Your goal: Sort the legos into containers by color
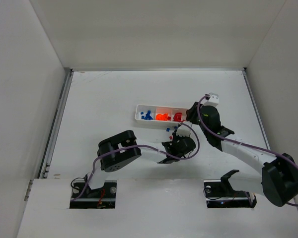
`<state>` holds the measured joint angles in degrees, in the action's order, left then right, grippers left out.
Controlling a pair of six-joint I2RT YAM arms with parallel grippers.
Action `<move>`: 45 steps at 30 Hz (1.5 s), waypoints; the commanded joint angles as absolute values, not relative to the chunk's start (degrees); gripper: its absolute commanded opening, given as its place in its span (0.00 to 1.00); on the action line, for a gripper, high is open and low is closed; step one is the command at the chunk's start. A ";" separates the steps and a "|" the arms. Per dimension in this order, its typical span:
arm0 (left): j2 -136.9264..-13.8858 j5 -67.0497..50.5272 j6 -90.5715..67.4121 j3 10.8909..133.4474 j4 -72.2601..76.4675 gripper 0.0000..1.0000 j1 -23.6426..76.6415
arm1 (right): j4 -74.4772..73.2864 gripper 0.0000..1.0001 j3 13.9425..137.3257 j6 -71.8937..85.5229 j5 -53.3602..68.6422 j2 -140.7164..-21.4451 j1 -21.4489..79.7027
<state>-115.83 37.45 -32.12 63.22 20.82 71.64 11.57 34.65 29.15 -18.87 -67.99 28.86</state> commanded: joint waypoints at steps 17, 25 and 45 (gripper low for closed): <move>-100.91 42.36 -28.39 55.29 22.06 0.10 73.52 | 15.29 0.49 33.31 30.32 -18.46 -66.00 27.64; -87.20 42.02 -29.00 45.80 24.25 0.11 65.19 | 15.29 0.48 33.75 29.62 -18.28 -66.71 28.17; -91.58 29.79 -30.76 44.82 28.12 0.18 41.79 | 9.93 0.51 33.58 27.42 -21.18 -69.08 43.89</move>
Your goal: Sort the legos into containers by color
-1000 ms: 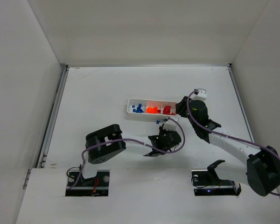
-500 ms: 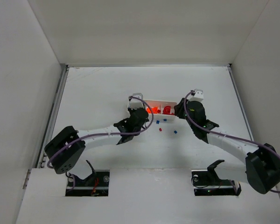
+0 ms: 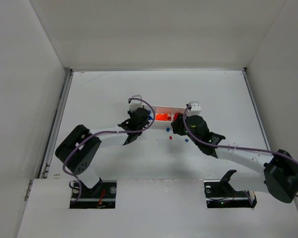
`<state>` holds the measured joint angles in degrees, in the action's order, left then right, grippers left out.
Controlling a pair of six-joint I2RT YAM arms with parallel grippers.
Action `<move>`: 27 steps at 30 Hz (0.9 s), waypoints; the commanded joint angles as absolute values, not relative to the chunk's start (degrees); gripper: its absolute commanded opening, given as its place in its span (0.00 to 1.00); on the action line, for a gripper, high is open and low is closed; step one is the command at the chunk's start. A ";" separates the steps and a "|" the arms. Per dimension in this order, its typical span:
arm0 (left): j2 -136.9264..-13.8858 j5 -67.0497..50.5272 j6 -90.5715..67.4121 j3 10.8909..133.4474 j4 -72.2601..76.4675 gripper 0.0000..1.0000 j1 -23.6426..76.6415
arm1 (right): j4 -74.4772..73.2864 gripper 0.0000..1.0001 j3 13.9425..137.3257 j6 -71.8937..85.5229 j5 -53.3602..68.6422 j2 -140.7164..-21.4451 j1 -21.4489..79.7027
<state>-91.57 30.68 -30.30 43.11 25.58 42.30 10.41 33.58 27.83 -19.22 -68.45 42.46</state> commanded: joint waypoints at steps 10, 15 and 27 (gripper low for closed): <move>-85.71 30.32 -31.82 41.40 29.18 0.37 42.84 | 7.39 0.51 35.42 27.33 -21.00 -77.07 47.68; -79.11 30.76 -31.20 37.28 29.00 0.37 44.60 | 5.80 0.45 35.51 28.12 -21.53 -79.98 49.35; -72.86 33.04 -32.34 29.71 28.56 0.37 53.56 | 6.33 0.38 37.62 28.39 -20.13 -86.13 49.52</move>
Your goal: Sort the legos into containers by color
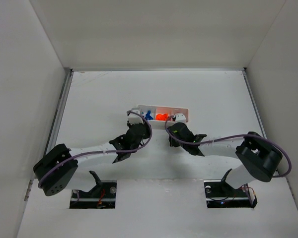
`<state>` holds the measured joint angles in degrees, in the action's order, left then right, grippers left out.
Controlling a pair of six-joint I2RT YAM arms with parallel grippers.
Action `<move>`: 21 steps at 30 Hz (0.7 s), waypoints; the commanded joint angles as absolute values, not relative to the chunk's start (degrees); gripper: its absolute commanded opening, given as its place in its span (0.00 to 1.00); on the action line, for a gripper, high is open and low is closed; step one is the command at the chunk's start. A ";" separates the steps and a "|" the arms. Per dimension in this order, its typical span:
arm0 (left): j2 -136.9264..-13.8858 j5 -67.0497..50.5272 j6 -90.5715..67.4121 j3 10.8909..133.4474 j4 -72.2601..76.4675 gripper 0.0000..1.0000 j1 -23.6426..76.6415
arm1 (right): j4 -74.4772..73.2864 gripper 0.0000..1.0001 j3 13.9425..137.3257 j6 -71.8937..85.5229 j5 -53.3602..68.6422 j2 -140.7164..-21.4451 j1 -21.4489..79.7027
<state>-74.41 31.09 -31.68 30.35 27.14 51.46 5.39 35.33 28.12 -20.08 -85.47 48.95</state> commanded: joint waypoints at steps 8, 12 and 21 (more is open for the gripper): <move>-74.09 34.63 -32.69 29.36 28.56 0.37 58.75 | 6.24 0.32 38.76 28.13 -21.18 -88.06 49.52; -74.18 35.16 -33.48 28.57 28.56 0.37 59.89 | 6.15 0.25 39.02 28.04 -22.06 -88.16 49.70; -75.06 35.16 -34.63 28.30 28.56 0.37 60.77 | 8.35 0.19 37.36 28.12 -23.29 -81.75 51.19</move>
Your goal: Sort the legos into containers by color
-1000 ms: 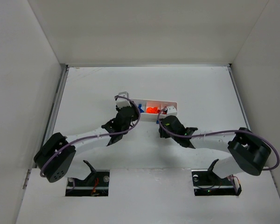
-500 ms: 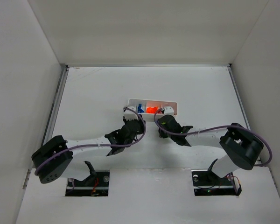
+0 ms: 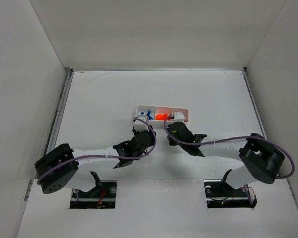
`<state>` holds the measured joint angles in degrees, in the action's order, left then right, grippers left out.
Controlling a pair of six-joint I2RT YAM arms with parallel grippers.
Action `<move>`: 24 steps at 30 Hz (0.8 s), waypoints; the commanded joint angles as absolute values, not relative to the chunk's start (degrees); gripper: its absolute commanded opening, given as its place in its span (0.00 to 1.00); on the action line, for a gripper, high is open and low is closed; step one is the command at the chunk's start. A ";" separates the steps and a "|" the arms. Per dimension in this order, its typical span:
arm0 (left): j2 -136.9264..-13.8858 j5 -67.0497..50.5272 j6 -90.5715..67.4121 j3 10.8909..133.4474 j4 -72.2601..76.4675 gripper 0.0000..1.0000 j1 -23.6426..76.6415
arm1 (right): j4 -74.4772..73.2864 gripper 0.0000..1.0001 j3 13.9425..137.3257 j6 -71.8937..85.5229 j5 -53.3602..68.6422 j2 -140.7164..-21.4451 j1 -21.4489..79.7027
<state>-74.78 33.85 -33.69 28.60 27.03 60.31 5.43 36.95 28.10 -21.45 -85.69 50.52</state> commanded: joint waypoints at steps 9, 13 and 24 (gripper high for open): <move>-78.13 34.63 -35.42 30.49 28.56 0.38 62.71 | 7.56 0.19 38.49 26.72 -23.29 -73.31 45.76; -80.41 34.45 -35.07 32.25 28.74 0.38 63.32 | 7.12 0.20 40.34 26.19 -23.03 -73.47 41.01; -88.94 33.84 -33.05 38.84 29.09 0.38 64.29 | 10.54 0.41 42.28 24.87 -21.62 -77.35 34.32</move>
<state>-87.26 33.67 -34.28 35.73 27.42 63.81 6.48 40.93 25.61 -22.04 -78.04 34.76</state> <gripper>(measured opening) 0.376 0.398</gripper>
